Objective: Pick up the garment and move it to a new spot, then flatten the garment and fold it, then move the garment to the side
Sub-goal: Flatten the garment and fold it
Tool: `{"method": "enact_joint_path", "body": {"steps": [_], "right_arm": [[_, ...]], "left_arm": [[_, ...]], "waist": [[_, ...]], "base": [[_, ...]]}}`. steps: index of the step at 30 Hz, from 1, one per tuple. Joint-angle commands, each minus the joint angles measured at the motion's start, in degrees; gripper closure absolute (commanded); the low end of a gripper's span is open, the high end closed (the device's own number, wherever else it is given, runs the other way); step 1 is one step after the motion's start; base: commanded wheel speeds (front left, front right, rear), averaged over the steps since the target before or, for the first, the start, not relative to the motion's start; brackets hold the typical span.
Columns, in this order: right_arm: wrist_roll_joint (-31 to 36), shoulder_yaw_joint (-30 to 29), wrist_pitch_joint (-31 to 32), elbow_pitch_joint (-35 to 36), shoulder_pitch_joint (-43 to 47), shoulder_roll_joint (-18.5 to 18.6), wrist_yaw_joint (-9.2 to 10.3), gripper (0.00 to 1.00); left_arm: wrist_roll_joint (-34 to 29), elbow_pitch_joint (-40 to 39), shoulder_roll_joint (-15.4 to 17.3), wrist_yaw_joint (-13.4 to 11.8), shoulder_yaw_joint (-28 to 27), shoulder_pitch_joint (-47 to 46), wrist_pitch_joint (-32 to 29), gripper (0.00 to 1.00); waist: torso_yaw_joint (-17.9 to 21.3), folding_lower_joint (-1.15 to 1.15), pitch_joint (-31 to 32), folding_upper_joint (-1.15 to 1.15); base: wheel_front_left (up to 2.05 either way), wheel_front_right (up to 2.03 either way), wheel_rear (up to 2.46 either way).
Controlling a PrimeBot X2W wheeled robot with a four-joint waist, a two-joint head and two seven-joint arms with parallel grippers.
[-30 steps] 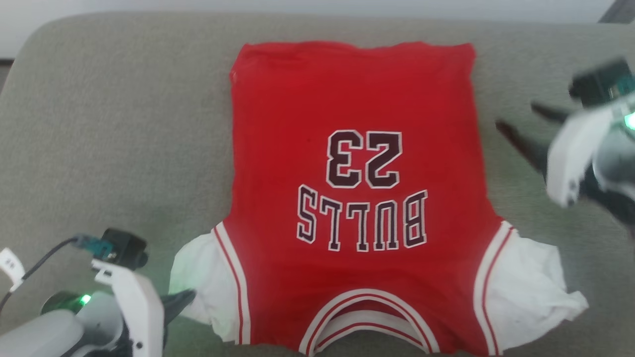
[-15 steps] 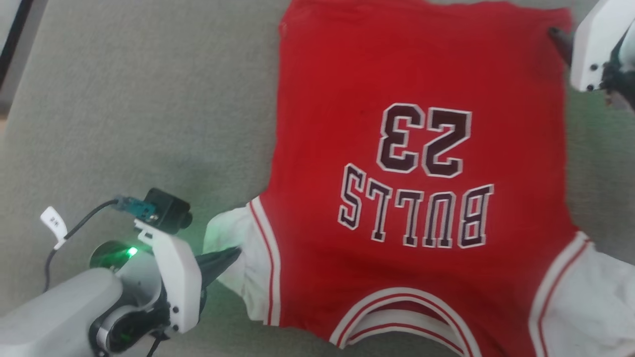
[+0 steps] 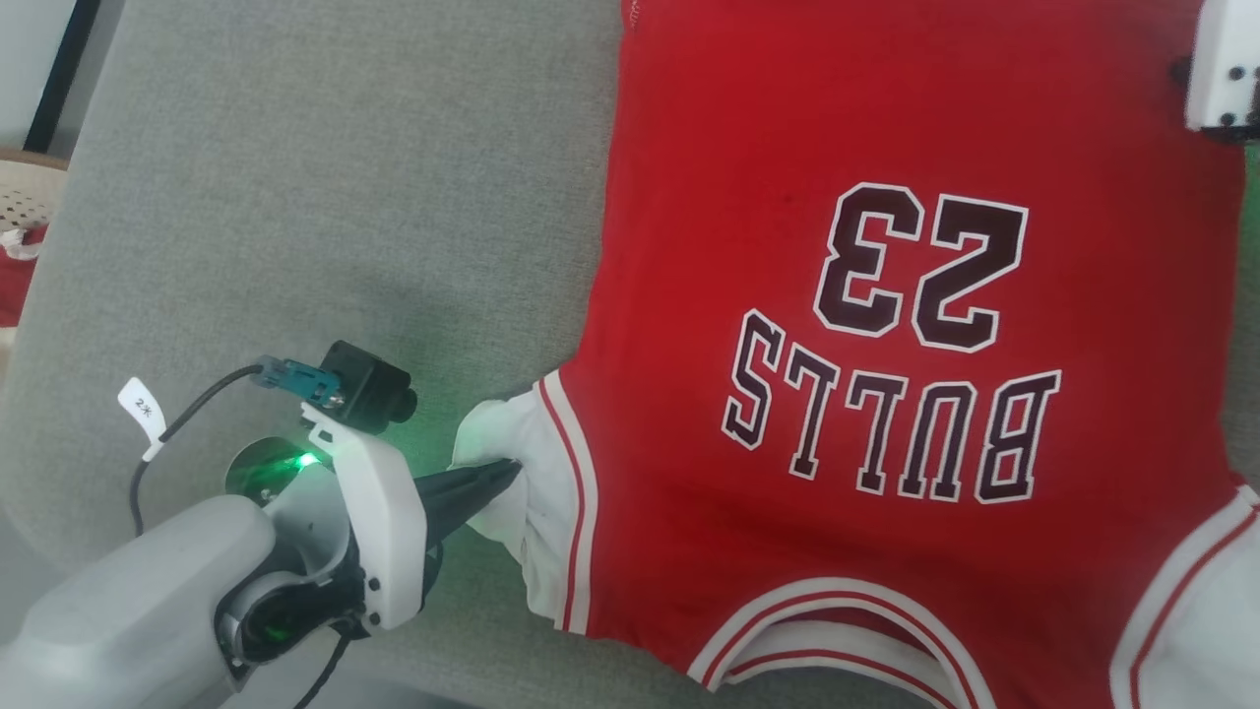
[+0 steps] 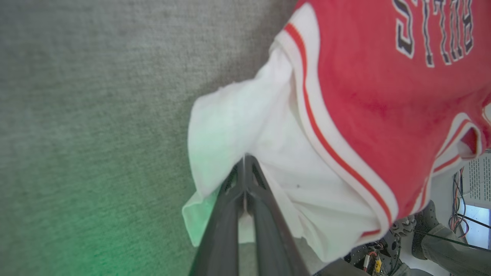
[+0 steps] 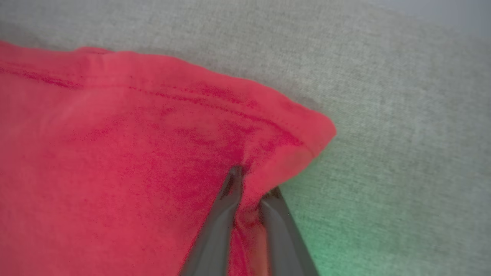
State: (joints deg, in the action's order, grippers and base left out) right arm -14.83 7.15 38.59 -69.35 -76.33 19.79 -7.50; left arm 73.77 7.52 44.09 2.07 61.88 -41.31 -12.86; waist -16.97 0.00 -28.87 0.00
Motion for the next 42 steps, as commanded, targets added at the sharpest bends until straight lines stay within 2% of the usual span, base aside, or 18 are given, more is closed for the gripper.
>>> {"method": "enact_joint_path", "body": {"steps": [1,6,13,17,22,26,30,35,38,39,40,41,42], "right_arm": [[0.98,0.15,1.13,-3.20,3.83,-0.92,0.01,1.00],[1.75,3.25,1.94,-2.05,5.21,-2.47,0.01,1.00],[-2.57,8.85,3.84,3.76,10.36,-3.96,0.00,1.00],[-8.69,13.36,6.95,12.09,16.43,-2.80,0.00,1.00],[-17.32,16.51,12.20,27.25,26.34,1.95,0.01,1.00],[-21.02,14.55,16.53,39.20,35.57,5.32,0.01,1.00],[-22.33,10.01,20.74,50.60,45.45,6.56,0.00,1.00],[-19.69,2.35,24.31,60.54,57.14,3.64,0.00,1.00],[-17.69,-1.46,24.30,62.79,62.20,0.44,0.00,1.00],[-16.69,-2.49,23.63,63.22,63.09,-0.43,0.00,0.68],[-15.74,-3.29,23.20,63.35,64.01,-1.21,0.01,0.53],[-15.02,-3.85,23.02,63.55,64.79,-1.75,0.01,0.07],[-14.14,-4.53,22.67,63.93,65.28,-2.18,0.01,0.00]], "left_arm": [[-0.20,2.76,0.27,-1.00,0.23,0.31,0.06,1.00],[0.57,3.69,1.74,-1.43,-0.60,1.33,0.88,1.00],[1.55,2.75,4.43,-2.57,-1.34,2.80,1.30,1.00],[1.95,1.49,6.51,-3.77,-1.67,3.84,1.45,1.00],[2.72,-0.38,8.74,-5.35,-2.12,5.14,1.71,1.00],[3.29,-1.70,10.34,-6.47,-2.44,6.13,1.97,1.00],[3.08,-2.87,11.33,-7.35,-2.56,6.53,1.87,1.00],[2.93,-3.87,11.68,-7.78,-2.54,6.58,1.60,1.00],[2.90,-3.96,11.75,-7.74,-2.55,6.34,1.47,1.00],[2.99,-3.99,11.69,-7.62,-2.61,6.32,1.54,1.00],[3.15,-3.88,11.67,-7.55,-2.67,6.36,1.60,1.00],[3.14,-3.78,11.71,-7.53,-2.64,6.42,1.53,1.00],[3.10,-3.69,11.75,-7.52,-2.58,6.45,1.47,1.00]], "waist": [[0.76,0.00,0.70,0.00],[3.16,0.00,3.05,0.00],[7.21,0.00,6.63,0.00],[9.85,0.00,8.73,0.00],[12.63,0.00,10.49,0.00],[14.55,0.00,11.24,0.00],[15.82,0.00,11.60,0.00],[16.60,0.00,11.59,0.00],[16.89,0.00,11.37,0.00],[16.99,0.00,11.31,0.00],[17.13,0.00,11.31,0.00],[17.24,0.00,11.33,0.00],[17.34,0.00,11.37,0.00]], "base": [[0.00,0.00,0.00],[0.00,0.00,0.00],[0.00,0.00,0.00],[0.00,0.00,0.00],[0.00,0.00,0.00],[0.00,0.00,0.00],[0.00,0.00,0.00],[0.00,0.00,0.00],[0.00,0.00,0.00],[0.00,0.00,0.00],[0.00,0.00,0.00],[0.00,0.00,0.00],[0.00,0.00,0.00]]}}
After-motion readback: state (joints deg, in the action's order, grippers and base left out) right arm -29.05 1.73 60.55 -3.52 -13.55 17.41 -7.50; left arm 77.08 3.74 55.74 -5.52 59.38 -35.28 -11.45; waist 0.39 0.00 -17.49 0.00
